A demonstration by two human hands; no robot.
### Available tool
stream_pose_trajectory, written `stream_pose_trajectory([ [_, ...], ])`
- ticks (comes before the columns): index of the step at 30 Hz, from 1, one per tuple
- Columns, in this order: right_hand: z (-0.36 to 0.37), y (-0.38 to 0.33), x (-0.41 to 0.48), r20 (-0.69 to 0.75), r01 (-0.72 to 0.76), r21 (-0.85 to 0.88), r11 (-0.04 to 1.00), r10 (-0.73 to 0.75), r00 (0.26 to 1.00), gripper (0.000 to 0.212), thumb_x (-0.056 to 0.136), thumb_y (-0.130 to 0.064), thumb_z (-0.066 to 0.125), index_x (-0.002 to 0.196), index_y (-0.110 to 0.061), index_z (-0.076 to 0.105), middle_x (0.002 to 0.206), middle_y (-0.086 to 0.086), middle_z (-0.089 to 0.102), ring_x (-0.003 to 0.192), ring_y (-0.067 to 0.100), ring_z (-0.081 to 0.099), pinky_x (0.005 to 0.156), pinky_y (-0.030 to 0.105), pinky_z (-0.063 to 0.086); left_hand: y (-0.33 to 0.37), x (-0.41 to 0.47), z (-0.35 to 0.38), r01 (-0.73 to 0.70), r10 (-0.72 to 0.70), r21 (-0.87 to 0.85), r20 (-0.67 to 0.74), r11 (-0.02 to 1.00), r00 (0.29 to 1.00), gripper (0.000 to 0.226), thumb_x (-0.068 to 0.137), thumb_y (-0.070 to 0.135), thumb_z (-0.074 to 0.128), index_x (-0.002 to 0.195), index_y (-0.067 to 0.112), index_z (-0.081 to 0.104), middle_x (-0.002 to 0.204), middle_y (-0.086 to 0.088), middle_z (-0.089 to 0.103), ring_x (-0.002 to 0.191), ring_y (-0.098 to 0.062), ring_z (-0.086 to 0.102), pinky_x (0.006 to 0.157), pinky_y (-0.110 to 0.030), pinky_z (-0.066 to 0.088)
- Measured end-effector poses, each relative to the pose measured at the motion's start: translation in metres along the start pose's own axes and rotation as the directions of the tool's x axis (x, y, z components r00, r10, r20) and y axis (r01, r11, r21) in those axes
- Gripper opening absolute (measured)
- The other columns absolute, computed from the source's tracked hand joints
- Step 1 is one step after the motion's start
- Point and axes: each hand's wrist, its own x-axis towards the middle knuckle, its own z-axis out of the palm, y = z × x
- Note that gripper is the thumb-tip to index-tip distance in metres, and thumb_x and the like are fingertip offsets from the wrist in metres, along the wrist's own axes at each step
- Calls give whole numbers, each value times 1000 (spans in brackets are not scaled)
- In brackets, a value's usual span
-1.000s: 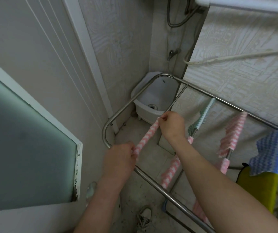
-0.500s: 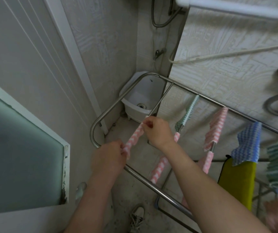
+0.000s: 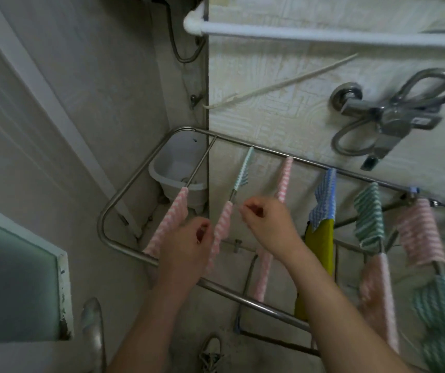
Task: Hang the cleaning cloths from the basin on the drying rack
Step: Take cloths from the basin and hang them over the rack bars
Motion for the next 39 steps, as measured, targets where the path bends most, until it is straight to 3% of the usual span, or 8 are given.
stream_pose_trajectory([
  [5, -52, 32, -61, -125, -53, 62, 997, 60, 990, 20, 89, -19, 62, 70, -12, 67, 62, 10, 64, 58, 16, 53, 62, 40, 49, 54, -35, 28, -120, 127, -66, 133, 991, 983, 30, 93, 35, 52, 64, 25, 54, 53, 4, 50, 53, -4, 49, 49, -19, 32],
  [9, -94, 58, -119, -209, -128, 133, 983, 154, 966, 24, 88, -22, 62, 64, -17, 64, 53, -2, 59, 54, 10, 51, 62, 38, 49, 102, -70, 56, -241, 285, -217, 199, 946, 938, 31, 92, 37, 51, 68, 19, 59, 53, -1, 51, 54, -9, 49, 50, -26, 33],
  [12, -138, 81, -185, -346, -187, 228, 955, 260, 902, 30, 88, -22, 61, 58, -27, 57, 50, -7, 50, 50, 5, 45, 70, 31, 37, 151, -108, 91, -327, 411, -291, 309, 899, 858, 29, 93, 33, 53, 72, 15, 62, 57, -5, 54, 53, -11, 47, 55, -34, 38],
  [16, -173, 86, -252, -414, -240, 369, 898, 390, 823, 32, 93, -20, 57, 62, -13, 60, 52, -2, 46, 49, 3, 42, 51, 24, 34, 190, -139, 124, -432, 576, -401, 386, 808, 720, 21, 93, 32, 48, 75, 24, 55, 60, 10, 55, 55, -6, 49, 56, -28, 39],
  [23, -202, 131, -402, -517, -233, 766, 599, 789, 332, 31, 98, -16, 49, 71, -10, 63, 48, 1, 52, 30, 2, 38, 33, 13, 28, 256, -240, 201, -552, 759, -569, 620, 610, 199, 25, 90, 11, 48, 100, 25, 66, 65, 16, 57, 64, 9, 52, 58, -7, 34],
  [30, -162, 134, -536, -359, 204, 891, 407, 903, -236, 15, 94, -8, 53, 98, -4, 67, 81, 14, 68, 62, 18, 62, 52, 23, 48, 263, -347, 251, -583, 625, -710, 673, 396, -395, 19, 94, 18, 52, 104, 25, 66, 95, 17, 61, 84, -4, 55, 71, -14, 37],
  [34, -133, 122, -591, -242, 267, 884, 384, 864, -442, 14, 91, -7, 58, 102, -8, 67, 87, 12, 67, 74, 19, 62, 60, 25, 50, 259, -403, 259, -575, 499, -756, 645, 313, -578, 21, 93, 18, 51, 105, 26, 67, 105, 8, 69, 95, -13, 62, 83, -27, 47],
  [39, -89, 108, -662, -112, 293, 886, 358, 781, -614, 22, 92, -7, 55, 113, -10, 62, 92, 10, 64, 83, 19, 61, 78, 37, 54, 245, -485, 258, -484, 352, -853, 522, 197, -777, 25, 94, 16, 48, 111, 24, 65, 112, 7, 65, 103, -11, 59, 81, -18, 41],
])
